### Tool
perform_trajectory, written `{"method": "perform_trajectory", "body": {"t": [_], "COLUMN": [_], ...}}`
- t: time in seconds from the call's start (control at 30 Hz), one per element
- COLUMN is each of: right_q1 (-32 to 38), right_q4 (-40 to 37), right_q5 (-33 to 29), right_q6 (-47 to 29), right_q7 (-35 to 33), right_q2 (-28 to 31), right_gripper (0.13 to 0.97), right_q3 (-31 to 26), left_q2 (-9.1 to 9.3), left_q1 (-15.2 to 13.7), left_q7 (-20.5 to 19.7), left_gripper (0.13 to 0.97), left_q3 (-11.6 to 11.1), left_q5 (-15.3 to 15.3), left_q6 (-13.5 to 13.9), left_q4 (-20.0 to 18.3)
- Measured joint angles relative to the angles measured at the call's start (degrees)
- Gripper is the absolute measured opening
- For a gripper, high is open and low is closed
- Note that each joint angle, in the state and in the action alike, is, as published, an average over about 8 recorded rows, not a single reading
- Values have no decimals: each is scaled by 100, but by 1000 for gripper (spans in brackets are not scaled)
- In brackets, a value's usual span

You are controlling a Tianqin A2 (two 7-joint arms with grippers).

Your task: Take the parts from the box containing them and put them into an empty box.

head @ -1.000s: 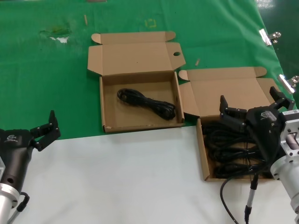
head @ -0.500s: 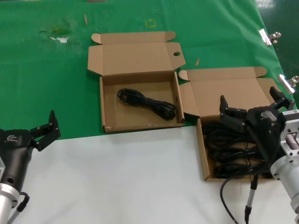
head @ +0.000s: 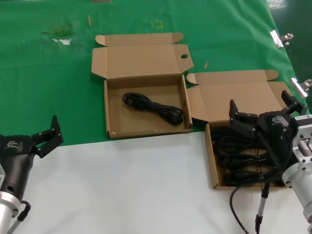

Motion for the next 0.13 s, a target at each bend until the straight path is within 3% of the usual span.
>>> {"method": "perform_trajectory", "body": {"t": [0.13], "right_q1": [0], "right_q4": [0], "right_q5": [0], "right_q6": [0], "right_q7": [0], "right_q2": [0], "right_gripper": [966], "right_q3": [0], "left_q2": [0], "left_q1": [0], "left_q7": [0], "left_gripper": [966], "left_q3": [0], "left_q5": [0], "left_q6": [0], "left_q4": [0]}}
